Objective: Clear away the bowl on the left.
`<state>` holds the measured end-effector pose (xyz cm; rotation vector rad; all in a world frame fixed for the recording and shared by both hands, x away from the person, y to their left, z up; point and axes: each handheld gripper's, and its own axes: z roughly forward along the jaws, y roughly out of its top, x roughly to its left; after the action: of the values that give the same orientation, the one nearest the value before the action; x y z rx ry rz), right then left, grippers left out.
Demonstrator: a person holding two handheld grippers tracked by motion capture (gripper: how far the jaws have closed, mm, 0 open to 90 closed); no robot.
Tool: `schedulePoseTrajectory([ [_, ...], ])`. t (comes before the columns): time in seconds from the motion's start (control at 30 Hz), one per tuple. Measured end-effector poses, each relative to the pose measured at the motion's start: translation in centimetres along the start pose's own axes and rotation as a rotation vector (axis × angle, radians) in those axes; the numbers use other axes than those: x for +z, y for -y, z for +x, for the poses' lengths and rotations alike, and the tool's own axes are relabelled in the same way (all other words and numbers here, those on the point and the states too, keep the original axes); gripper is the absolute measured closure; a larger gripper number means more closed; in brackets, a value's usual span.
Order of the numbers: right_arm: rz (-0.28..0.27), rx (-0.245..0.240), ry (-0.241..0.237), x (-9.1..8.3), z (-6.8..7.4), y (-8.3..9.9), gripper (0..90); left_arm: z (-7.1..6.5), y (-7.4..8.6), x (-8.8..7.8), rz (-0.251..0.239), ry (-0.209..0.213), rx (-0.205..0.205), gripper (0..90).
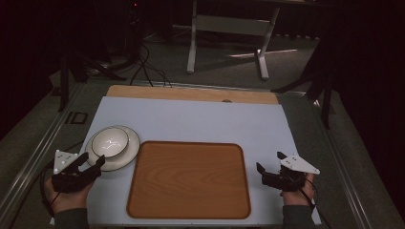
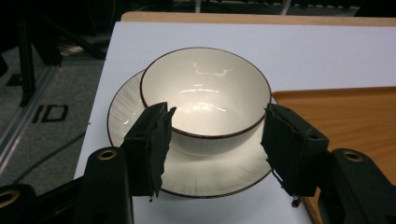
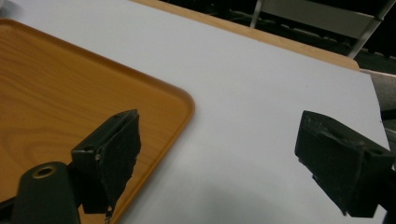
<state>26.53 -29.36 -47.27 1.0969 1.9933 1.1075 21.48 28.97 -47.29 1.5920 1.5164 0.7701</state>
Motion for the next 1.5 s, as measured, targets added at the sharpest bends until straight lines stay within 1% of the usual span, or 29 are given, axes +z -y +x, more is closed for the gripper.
schedulePoseTrajectory([
  [0.1, -0.010, -0.008, -0.004, 0.1, 0.0, 0.0, 13.9, 0.2, -0.1, 0.1, -0.002, -0.007, -0.014, 42.5],
  [0.13, -0.012, -0.010, -0.010, 0.2, 0.0, -0.1, 13.8, 0.3, -0.2, 0.1, 0.005, -0.020, -0.016, 43.5],
  [0.17, -0.012, -0.010, -0.010, 0.2, 0.0, -0.1, 13.8, 0.3, -0.2, 0.1, 0.005, -0.020, -0.016, 43.7],
  [0.2, -0.018, -0.009, -0.014, 0.1, 0.1, -0.2, 13.8, 0.4, -0.2, 0.2, 0.011, -0.023, -0.026, 43.7],
  [0.23, -0.018, -0.017, -0.020, 0.2, 0.2, -0.2, 13.7, 0.7, -0.4, 0.3, 0.015, -0.030, -0.035, 44.0],
  [0.27, -0.015, -0.022, -0.020, 0.3, 0.3, -0.2, 13.7, 0.7, -0.4, 0.3, 0.015, -0.030, -0.035, 44.1],
  [0.3, -0.013, -0.024, -0.018, 0.3, 0.3, -0.2, 13.7, 0.9, -0.5, 0.4, 0.016, -0.041, -0.038, 44.0],
  [0.33, -0.013, -0.024, -0.018, 0.3, 0.3, -0.2, 13.7, 1.0, -0.6, 0.5, 0.019, -0.047, -0.047, 44.0],
  [0.37, -0.013, -0.024, -0.018, 0.3, 0.3, -0.2, 13.7, 1.0, -0.6, 0.5, 0.019, -0.047, -0.047, 44.1],
  [0.43, -0.021, -0.029, -0.022, 0.3, 0.4, -0.3, 13.7, 1.7, -0.9, 0.9, 0.027, -0.076, -0.084, 45.2],
  [0.47, -0.024, -0.028, -0.023, 0.3, 0.4, -0.3, 13.7, 1.9, -1.0, 1.0, 0.028, -0.079, -0.103, 45.5],
  [0.53, -0.030, -0.028, -0.019, 0.3, 0.3, -0.4, 13.7, 2.3, -1.1, 1.3, 0.032, -0.085, -0.117, 46.8],
  [0.57, -0.030, -0.028, -0.019, 0.3, 0.3, -0.4, 13.7, 2.3, -1.1, 1.3, 0.032, -0.085, -0.117, 47.4],
  [0.6, -0.032, -0.026, -0.018, 0.3, 0.3, -0.4, 13.7, 2.6, -1.2, 1.6, 0.041, -0.091, -0.125, 47.4],
  [0.67, -0.038, -0.022, -0.013, 0.2, 0.2, -0.4, 13.7, 2.9, -1.3, 1.7, 0.045, -0.103, -0.127, 47.9],
  [0.7, -0.052, -0.001, -0.021, 0.0, 0.0, -0.4, 13.7, 3.1, -1.3, 2.0, 0.045, -0.102, -0.141, 47.9],
  [0.73, -0.052, -0.001, -0.021, 0.0, 0.0, -0.4, 13.7, 3.1, -1.3, 2.0, 0.045, -0.102, -0.141, 47.9],
  [0.83, -0.091, 0.045, -0.018, -0.3, -0.5, -0.4, 13.8, 3.3, -1.4, 2.5, 0.055, -0.105, -0.150, 47.9],
  [0.9, -0.096, 0.055, -0.010, -0.4, -0.6, -0.4, 14.1, 3.4, -1.5, 3.0, 0.069, -0.105, -0.147, 46.8],
  [1.03, -0.108, 0.046, -0.013, -0.5, -0.5, -0.4, 13.9, 3.6, -1.8, 4.1, 0.094, -0.111, -0.148, 44.9],
  [1.07, -0.109, 0.032, -0.008, -0.5, -0.3, -0.5, 14.0, 3.6, -1.8, 4.3, 0.097, -0.116, -0.143, 44.4],
  [1.2, -0.114, 0.018, -0.004, -0.5, -0.2, -0.5, 14.0, 3.9, -1.8, 5.0, 0.110, -0.140, -0.139, 43.4],
  [1.33, -0.117, 0.026, -0.002, -0.4, -0.4, -0.6, 14.0, 4.2, -1.7, 5.7, 0.134, -0.159, -0.144, 42.5],
  [1.43, -0.116, 0.026, -0.002, -0.4, -0.4, -0.6, 14.0, 4.2, -1.8, 6.2, 0.136, -0.150, -0.142, 42.5],
  [1.47, -0.117, 0.023, -0.002, -0.4, -0.4, -0.6, 14.0, 4.2, -1.8, 6.5, 0.135, -0.140, -0.155, 43.1],
  [1.5, -0.117, 0.023, -0.002, -0.4, -0.4, -0.6, 14.0, 4.2, -1.8, 6.5, 0.135, -0.140, -0.155, 43.6],
])
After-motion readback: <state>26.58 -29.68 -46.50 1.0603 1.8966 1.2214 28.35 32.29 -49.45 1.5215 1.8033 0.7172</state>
